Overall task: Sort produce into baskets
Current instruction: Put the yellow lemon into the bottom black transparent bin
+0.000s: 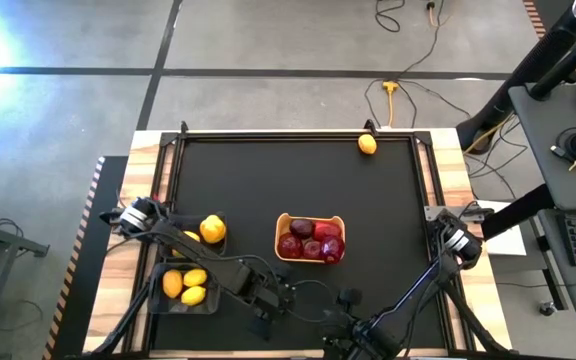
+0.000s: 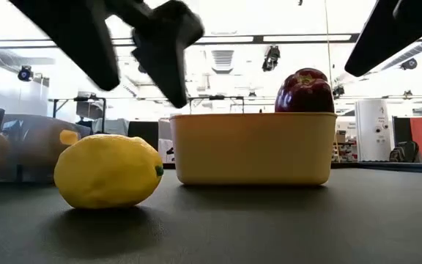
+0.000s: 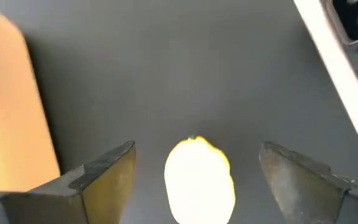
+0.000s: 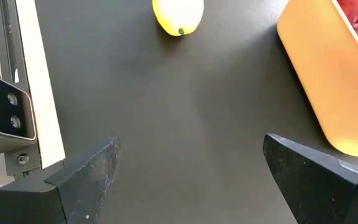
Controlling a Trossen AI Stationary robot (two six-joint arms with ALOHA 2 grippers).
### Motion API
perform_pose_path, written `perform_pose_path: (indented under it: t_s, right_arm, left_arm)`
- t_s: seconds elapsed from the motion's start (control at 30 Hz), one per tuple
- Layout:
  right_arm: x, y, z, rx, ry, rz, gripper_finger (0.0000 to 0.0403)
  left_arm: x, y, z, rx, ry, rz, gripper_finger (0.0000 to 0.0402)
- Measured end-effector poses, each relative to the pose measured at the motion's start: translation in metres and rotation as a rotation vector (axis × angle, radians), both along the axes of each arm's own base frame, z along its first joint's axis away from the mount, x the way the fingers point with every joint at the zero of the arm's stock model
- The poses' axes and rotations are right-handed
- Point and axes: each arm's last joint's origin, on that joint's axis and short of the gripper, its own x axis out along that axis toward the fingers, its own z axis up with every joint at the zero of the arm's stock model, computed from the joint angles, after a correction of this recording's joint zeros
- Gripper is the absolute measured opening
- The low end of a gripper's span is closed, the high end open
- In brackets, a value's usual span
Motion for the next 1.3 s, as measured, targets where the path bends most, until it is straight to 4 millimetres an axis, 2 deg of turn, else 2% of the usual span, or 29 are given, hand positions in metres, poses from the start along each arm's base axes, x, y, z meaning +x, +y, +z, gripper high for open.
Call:
perform_pose_path:
  t_s: [0.13,0.37,0.57,0.7,0.83,0.9,1.03,1.2,1.3]
  right_arm:
    - [0.0,0.0,0.0,0.004,-0.003,-0.006,0.0386]
    - [0.0,0.0,0.0,0.004,-0.003,-0.006,0.0386]
    - [0.002,-0.002,0.0,-0.032,-0.003,0.017,0.0386]
    - [0.007,-0.008,0.0,-0.043,0.002,0.013,0.0386]
    - [0.01,-0.011,0.0,-0.034,0.02,0.018,0.0386]
    - [0.01,-0.011,0.0,-0.027,0.027,0.024,0.0386]
    - [0.01,-0.01,0.0,-0.017,0.025,0.02,0.0386]
    - [0.01,-0.01,0.0,-0.013,0.022,0.016,0.0386]
    - [0.011,-0.01,0.0,-0.013,0.019,0.013,0.0386]
  left_arm:
    - [-0.011,0.003,-0.023,0.022,0.009,0.048,0.0322]
    - [-0.024,0.012,-0.071,-0.064,-0.059,0.128,0.0322]
    - [-0.036,0.009,-0.085,-0.106,-0.115,0.174,0.0305]
    - [-0.043,-0.002,-0.084,-0.109,-0.14,0.177,0.0247]
    - [-0.062,-0.02,-0.073,-0.082,-0.167,0.154,0.0165]
    - [-0.073,-0.031,-0.055,-0.133,-0.204,0.144,0.0164]
    - [-0.104,-0.044,-0.006,-0.216,-0.283,0.146,0.0164]
    - [-0.16,-0.033,0.033,-0.205,-0.206,0.268,0.0164]
    - [-0.19,-0.022,0.036,-0.164,-0.118,0.384,0.0172]
